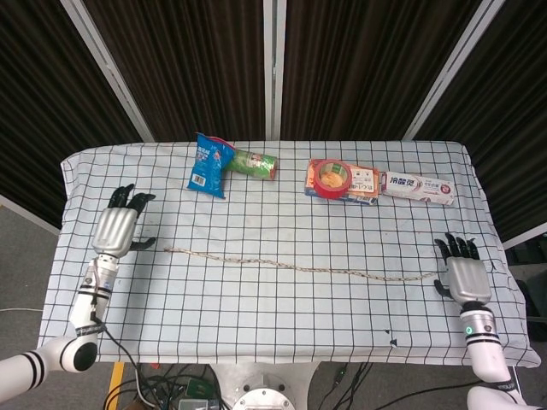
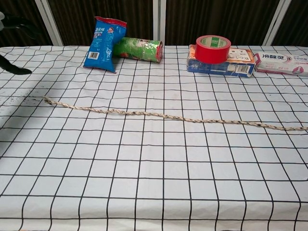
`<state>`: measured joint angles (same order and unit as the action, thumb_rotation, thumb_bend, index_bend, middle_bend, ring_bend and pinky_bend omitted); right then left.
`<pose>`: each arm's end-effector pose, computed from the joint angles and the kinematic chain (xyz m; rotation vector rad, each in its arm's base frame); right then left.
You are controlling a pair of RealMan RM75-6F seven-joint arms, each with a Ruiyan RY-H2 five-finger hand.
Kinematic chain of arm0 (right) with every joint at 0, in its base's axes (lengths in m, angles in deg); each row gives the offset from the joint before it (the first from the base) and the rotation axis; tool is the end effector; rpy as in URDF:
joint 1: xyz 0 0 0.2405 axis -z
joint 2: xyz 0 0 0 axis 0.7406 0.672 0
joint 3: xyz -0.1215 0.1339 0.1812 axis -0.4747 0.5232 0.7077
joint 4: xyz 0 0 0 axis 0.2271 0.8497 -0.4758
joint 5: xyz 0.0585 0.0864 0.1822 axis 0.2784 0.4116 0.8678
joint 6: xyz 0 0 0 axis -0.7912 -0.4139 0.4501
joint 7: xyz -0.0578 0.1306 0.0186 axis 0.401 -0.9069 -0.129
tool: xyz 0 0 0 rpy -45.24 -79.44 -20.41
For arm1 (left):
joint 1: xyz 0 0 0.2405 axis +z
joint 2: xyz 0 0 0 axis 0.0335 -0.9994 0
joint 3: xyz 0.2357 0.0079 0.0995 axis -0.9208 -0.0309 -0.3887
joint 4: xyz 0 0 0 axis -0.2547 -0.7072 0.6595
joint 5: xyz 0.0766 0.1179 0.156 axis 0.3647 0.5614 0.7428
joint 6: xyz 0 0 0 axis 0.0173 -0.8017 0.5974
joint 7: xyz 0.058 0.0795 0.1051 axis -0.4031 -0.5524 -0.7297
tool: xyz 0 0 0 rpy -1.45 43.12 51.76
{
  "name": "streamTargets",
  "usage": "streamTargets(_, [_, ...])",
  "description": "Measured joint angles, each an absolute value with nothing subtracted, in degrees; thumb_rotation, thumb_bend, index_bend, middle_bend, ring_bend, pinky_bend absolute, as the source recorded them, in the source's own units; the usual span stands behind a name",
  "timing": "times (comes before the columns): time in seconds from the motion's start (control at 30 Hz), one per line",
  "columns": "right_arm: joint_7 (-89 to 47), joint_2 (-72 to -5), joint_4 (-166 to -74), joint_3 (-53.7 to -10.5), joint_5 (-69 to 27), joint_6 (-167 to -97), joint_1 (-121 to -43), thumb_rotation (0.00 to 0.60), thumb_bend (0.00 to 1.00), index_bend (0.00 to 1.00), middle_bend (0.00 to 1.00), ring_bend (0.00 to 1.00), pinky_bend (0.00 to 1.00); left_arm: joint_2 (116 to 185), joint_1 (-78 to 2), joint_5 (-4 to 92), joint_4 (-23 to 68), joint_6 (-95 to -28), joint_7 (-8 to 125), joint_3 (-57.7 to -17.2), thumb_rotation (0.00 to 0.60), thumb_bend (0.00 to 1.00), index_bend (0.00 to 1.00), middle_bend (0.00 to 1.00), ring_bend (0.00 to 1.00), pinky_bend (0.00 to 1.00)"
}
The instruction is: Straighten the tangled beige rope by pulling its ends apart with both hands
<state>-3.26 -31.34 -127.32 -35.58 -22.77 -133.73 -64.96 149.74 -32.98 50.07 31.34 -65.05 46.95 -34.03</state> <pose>-0.3373 -0.2593 0.0884 1.4313 -0.9928 0.5679 -0.2311 0.3392 0.0625 -1.5041 -0.9063 -0.9540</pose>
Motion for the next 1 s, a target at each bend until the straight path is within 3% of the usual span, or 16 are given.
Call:
streamTargets(0.3, [-7.2, -23.9, -134.8, -34.9, -28.1, -143.8, -60.8, 0.6, 0.21, 0.0, 0.0, 0.0, 0.0, 143.5, -27.5, 50.3, 40.0, -71.5, 47.5, -34.6, 0.6, 0.07, 0.18, 0.19, 0.02, 0.06])
streamTargets(0.53, [-9.4, -19.5, -139.1, -36.5, -36.5, -153.4, -56.0, 0.6, 0.2, 0.0, 0.0, 0.0, 0.0, 138.6, -19.3, 53.1, 47.1, -80.8, 46.7, -38.4, 0.6, 0.04, 0.15, 0.18, 0.01, 0.06])
streamTargets(0.67, [-9.4, -19.6, -139.2, -38.5, -41.0, -157.1, -53.7, 0.6, 0.2, 0.0, 0.0, 0.0, 0.0, 137.1, -15.3, 56.9, 48.6, -84.8, 46.0, -41.8, 0.592, 0.03, 0.13, 0.16, 0.0, 0.06])
streamTargets(0.83, [-9.5, -22.6, -136.5, -41.1, -45.8, -160.7, -51.2, 0.6, 0.2, 0.0, 0.0, 0.0, 0.0, 136.4, -10.6, 61.8, 48.8, -89.1, 46.5, -46.1, 0.488, 0.03, 0.13, 0.14, 0.0, 0.05])
streamTargets(1.0, [-9.0, -25.6, -134.2, -42.6, -47.7, -162.1, -49.1, 0.6, 0.2, 0.0, 0.0, 0.0, 0.0, 136.9, -7.4, 65.0, 46.9, -91.3, 47.2, -48.4, 0.475, 0.03, 0.13, 0.14, 0.0, 0.05])
